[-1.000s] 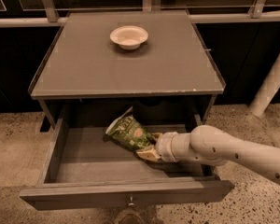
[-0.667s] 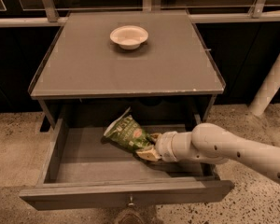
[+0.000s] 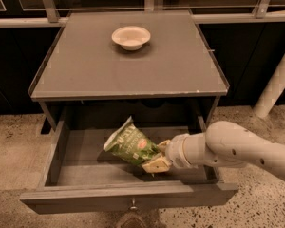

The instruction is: Pick green jalapeno chip bag from top drawer and place on counter

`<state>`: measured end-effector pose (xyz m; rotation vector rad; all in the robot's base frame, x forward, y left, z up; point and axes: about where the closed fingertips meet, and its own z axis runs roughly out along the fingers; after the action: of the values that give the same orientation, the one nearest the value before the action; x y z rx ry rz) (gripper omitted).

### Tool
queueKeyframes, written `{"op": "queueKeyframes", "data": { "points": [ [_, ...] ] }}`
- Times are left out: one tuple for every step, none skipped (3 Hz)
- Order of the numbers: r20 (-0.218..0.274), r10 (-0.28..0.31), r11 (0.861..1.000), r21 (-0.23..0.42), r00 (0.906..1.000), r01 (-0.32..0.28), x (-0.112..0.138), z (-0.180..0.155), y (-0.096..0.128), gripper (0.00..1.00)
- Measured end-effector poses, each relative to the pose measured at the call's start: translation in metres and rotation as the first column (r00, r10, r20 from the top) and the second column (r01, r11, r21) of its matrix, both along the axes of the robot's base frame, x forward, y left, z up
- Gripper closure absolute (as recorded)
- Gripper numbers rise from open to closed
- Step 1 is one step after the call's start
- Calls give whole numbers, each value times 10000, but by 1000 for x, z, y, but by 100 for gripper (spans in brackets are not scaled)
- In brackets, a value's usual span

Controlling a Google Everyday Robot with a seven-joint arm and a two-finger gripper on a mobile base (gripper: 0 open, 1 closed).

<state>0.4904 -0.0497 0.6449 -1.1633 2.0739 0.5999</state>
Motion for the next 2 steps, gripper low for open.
{"op": "queueKeyframes", "data": {
  "points": [
    [10, -78, 9986, -524, 10000, 79, -15, 36, -2, 100],
    [609, 405, 9940, -1042, 9973, -340, -8, 76, 5, 100]
  ]
}}
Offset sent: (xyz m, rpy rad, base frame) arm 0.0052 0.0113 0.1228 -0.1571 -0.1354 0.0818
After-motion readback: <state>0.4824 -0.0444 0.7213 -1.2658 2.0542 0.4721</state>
